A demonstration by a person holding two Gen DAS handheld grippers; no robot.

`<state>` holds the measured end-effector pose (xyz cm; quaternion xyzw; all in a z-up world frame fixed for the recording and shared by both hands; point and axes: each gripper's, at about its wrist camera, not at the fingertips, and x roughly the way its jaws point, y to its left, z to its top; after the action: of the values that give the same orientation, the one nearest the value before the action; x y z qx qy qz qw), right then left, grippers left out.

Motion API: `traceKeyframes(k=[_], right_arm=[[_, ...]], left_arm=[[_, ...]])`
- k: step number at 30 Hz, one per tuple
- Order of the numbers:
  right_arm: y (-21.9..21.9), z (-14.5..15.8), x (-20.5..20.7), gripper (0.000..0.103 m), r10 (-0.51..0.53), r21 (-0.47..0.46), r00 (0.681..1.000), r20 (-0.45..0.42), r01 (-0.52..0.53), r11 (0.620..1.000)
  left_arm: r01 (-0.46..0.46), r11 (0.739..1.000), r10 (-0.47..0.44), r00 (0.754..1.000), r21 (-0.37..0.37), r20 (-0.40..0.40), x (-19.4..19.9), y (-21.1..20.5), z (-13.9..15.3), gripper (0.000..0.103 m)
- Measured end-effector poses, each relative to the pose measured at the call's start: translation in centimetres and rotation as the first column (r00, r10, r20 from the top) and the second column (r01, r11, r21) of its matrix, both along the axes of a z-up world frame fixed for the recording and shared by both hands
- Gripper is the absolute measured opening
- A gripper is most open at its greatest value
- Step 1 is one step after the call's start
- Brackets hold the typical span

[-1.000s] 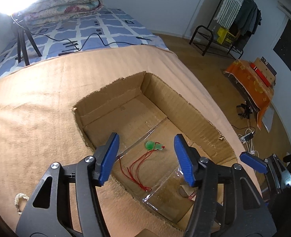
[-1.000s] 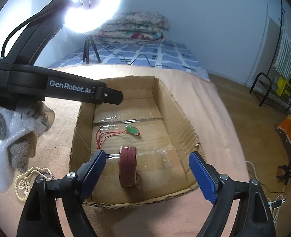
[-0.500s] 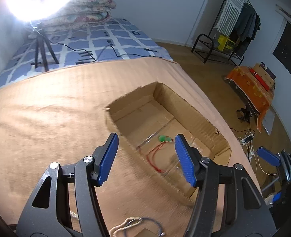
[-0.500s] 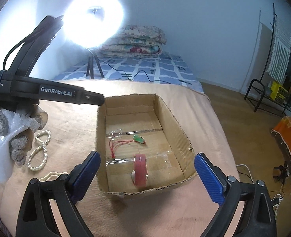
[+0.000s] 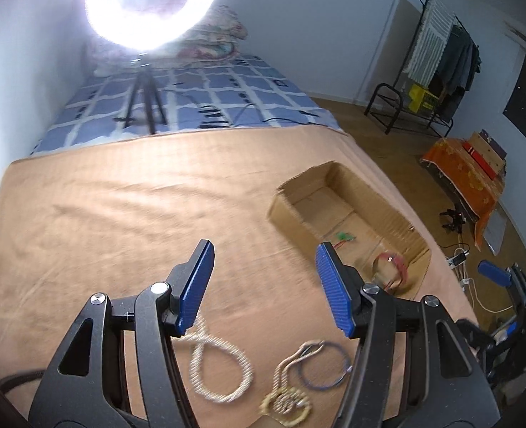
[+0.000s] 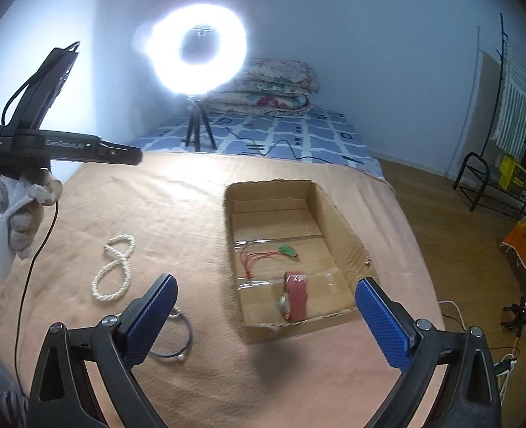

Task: Organize jewelry
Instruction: 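Withdraw both tools from the box toward the pearl necklace and blue bangle, then close the left tool on the twisted pearl necklace while the right tool grasps the blue bangle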

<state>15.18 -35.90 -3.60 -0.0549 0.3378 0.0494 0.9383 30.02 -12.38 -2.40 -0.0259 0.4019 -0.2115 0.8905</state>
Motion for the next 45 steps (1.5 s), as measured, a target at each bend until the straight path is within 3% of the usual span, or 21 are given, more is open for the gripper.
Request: traceKeyframes(k=[9, 18, 23, 29, 43, 45], right_arm=[[1.5, -1.1, -0.4, 0.094, 0.044, 0.032, 0.998, -0.040, -0.043, 0.999], [2.9, -3.4, -0.2, 0.073, 0.106, 0.070, 0.986, -0.128, -0.098, 0.993], [3.4, -4.8, 0.1, 0.062, 0.130, 0.103, 0.975, -0.178, -0.113, 0.988], [4.0, -7.1, 0.4, 0.052, 0.142, 0.120, 0.961, -0.239, -0.116, 0.986], [4.4, -11.6, 1.9, 0.039, 0.138, 0.194, 0.926, -0.352, -0.072, 0.978], [4.1, -12.3, 2.2, 0.039, 0.130, 0.212, 0.923, -0.363, -0.054, 0.976]], left_arm=[[-0.065, 0.998, 0.065, 0.995, 0.003, -0.075, -3.6, 6.9, -3.6, 0.061], [-0.121, 0.992, 0.113, 0.978, -0.037, -0.177, -5.6, 10.4, -7.9, 0.061], [-0.115, 0.992, 0.102, 0.971, -0.048, -0.216, -5.9, 10.7, -9.7, 0.053], [-0.111, 0.990, 0.084, 0.958, -0.085, -0.273, -5.8, 10.2, -11.5, 0.053], [-0.130, 0.987, 0.091, 0.935, -0.092, -0.343, -4.3, 8.9, -14.9, 0.052], [-0.131, 0.987, 0.092, 0.932, -0.092, -0.350, -4.1, 8.9, -15.3, 0.048]])
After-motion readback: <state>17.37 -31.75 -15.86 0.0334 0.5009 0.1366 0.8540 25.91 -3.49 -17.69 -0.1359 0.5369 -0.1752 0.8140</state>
